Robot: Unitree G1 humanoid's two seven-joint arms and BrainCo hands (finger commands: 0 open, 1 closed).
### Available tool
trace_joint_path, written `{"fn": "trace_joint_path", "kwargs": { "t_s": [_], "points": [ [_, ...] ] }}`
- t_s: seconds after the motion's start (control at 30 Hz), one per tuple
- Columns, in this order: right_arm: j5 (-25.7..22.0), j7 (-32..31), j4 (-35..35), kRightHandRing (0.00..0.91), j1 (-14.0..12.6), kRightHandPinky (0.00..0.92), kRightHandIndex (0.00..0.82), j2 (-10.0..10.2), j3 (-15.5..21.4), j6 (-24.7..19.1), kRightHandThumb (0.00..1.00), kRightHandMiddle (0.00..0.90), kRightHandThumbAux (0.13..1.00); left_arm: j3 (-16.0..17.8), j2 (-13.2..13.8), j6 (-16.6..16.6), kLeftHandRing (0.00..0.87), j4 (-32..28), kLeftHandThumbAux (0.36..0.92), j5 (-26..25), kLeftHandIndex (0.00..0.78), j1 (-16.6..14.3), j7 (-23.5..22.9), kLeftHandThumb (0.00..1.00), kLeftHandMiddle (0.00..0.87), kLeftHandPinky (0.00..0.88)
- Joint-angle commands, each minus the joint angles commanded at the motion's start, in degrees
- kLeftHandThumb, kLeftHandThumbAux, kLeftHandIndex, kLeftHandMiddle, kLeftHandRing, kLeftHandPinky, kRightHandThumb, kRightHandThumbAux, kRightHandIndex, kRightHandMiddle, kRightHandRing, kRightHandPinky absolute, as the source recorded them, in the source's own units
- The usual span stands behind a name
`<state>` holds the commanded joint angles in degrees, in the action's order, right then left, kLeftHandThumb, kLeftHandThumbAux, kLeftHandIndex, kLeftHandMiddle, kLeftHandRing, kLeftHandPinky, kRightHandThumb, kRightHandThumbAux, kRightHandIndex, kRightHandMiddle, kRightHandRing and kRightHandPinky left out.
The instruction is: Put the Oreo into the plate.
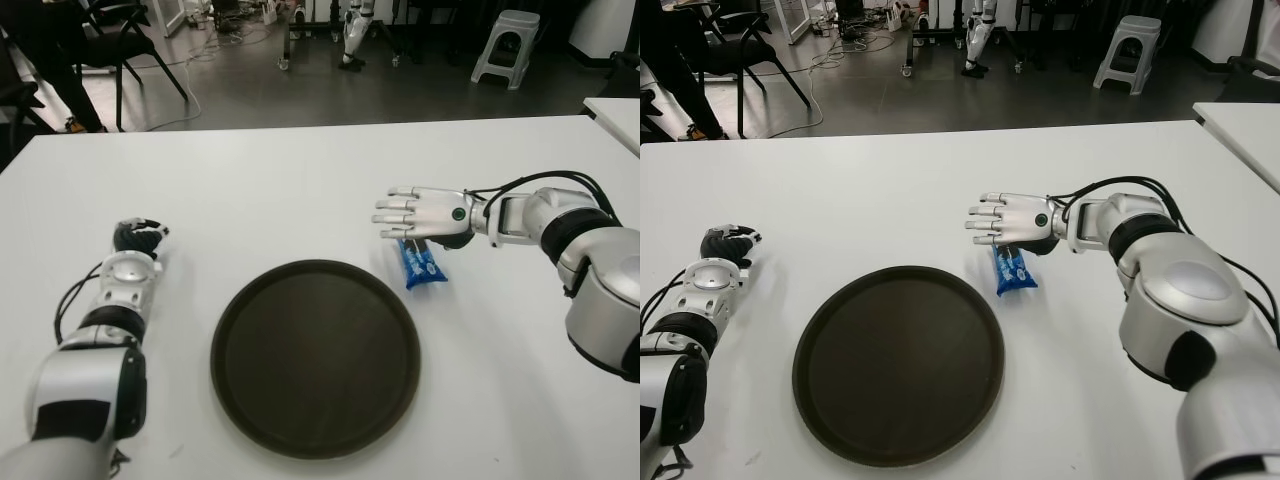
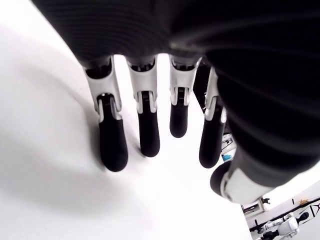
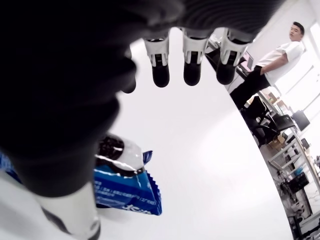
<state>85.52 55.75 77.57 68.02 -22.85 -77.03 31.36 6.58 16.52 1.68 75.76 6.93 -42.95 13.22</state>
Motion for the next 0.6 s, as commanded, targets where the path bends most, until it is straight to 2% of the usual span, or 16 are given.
{"fn": "trace_joint_path", "kwargs": {
  "t_s": [0.03,0.07,0.13,0.33,0.43,0.6],
  "points": [
    [0.2,0.4,0.0,0.000,0.0,0.000,0.000,0.0,-0.2,-0.3,0.093,0.000,0.819,0.0,0.0,0.0,0.190,0.0,0.722,0.0,0.399,0.0,0.0,0.680,0.171,0.210],
    [0.2,0.4,0.0,0.000,-0.1,0.000,0.000,0.1,-0.1,-0.8,0.150,0.000,0.789,0.0,0.0,0.1,0.192,0.0,0.722,0.1,0.399,0.0,0.1,0.680,0.171,0.213],
    [-0.2,0.1,0.0,0.000,-0.3,0.000,0.000,0.1,0.2,-1.1,0.170,0.000,0.768,-0.1,0.0,0.1,0.199,-0.1,0.721,0.1,0.399,0.0,0.2,0.681,0.178,0.219],
    [-0.8,-0.3,0.2,0.000,-0.5,0.000,0.000,0.3,0.6,0.1,0.114,0.000,0.805,-0.3,-0.1,0.1,0.187,-0.1,0.722,0.2,0.399,0.0,0.2,0.681,0.170,0.199],
    [-0.7,-0.5,0.3,0.000,-0.9,0.000,0.000,0.6,0.5,-0.1,0.052,0.000,0.832,-0.2,-0.1,0.4,0.205,-0.2,0.722,0.1,0.399,0.0,0.1,0.684,0.182,0.243],
    [-0.7,-0.3,0.3,0.000,-0.9,0.000,0.000,0.6,0.5,0.0,0.008,0.000,0.835,0.0,-0.1,0.5,0.216,-0.1,0.721,-0.1,0.399,0.1,0.0,0.685,0.187,0.261]
  ]
}}
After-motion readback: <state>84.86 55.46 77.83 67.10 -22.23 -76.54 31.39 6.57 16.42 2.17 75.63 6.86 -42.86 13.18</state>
